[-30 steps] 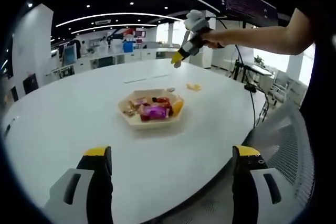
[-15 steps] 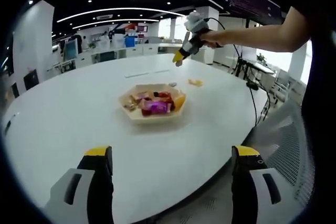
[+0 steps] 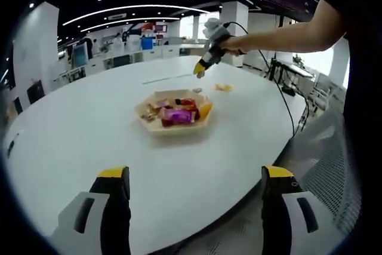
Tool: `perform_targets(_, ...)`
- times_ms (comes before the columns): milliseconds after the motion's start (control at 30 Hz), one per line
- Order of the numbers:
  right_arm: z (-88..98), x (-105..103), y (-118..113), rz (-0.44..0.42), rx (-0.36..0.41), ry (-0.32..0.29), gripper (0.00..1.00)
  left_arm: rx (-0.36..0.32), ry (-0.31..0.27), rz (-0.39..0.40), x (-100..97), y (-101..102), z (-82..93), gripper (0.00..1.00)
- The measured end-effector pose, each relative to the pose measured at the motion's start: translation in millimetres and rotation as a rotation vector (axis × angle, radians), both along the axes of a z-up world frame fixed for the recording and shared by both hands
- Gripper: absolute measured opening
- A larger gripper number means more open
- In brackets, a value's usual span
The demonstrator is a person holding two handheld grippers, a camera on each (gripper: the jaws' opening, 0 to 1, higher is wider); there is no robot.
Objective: Place the target food into the container with the food tongs after gripping and lifting it, then release it inside without dropping or visibly crushing the food.
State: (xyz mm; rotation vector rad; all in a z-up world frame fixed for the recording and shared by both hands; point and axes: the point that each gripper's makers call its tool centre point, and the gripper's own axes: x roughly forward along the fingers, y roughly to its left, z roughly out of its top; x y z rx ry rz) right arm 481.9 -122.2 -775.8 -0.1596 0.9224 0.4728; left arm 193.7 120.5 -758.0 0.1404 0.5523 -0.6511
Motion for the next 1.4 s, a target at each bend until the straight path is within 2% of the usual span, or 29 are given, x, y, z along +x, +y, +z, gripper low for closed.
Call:
perform_targets(200,-14.1,8,-8,-0.022,-0.003,0.024,0.28,-0.009,0.006,0.018,3.0,2,-0.1,0.90)
perform_targets(667,-42.4,22,-1,-0.027,-0.028,0.056,0.28,-0.023,0.022,0.035,3.5,3,-1.2,0.90)
perform_targets(800,-51.8,23,-7,-0.045,-0.051,0.067,0.29,-0.012,0.025,0.035,3.4,4,-3.4,0.90)
perform_targets(967,-54.1,22,-5,-0.045,-0.047,0.068,0.28,0.035,0.031,0.015,1.3,3,-10.1,0.89)
perform_targets(1133,-53.5,22,-6,-0.044,-0.055,0.068,0.27,0.028,0.030,0.020,2.2,4,-8.7,0.88)
perform_targets(1300,-54.1,23,-7,-0.006,-0.122,0.044,0.24,0.026,0.030,0.018,2.4,5,-8.4,0.88)
perform_targets(1400,-54.0,23,-7,-0.004,-0.123,0.043,0.23,0.027,0.029,0.016,2.1,5,-8.5,0.88)
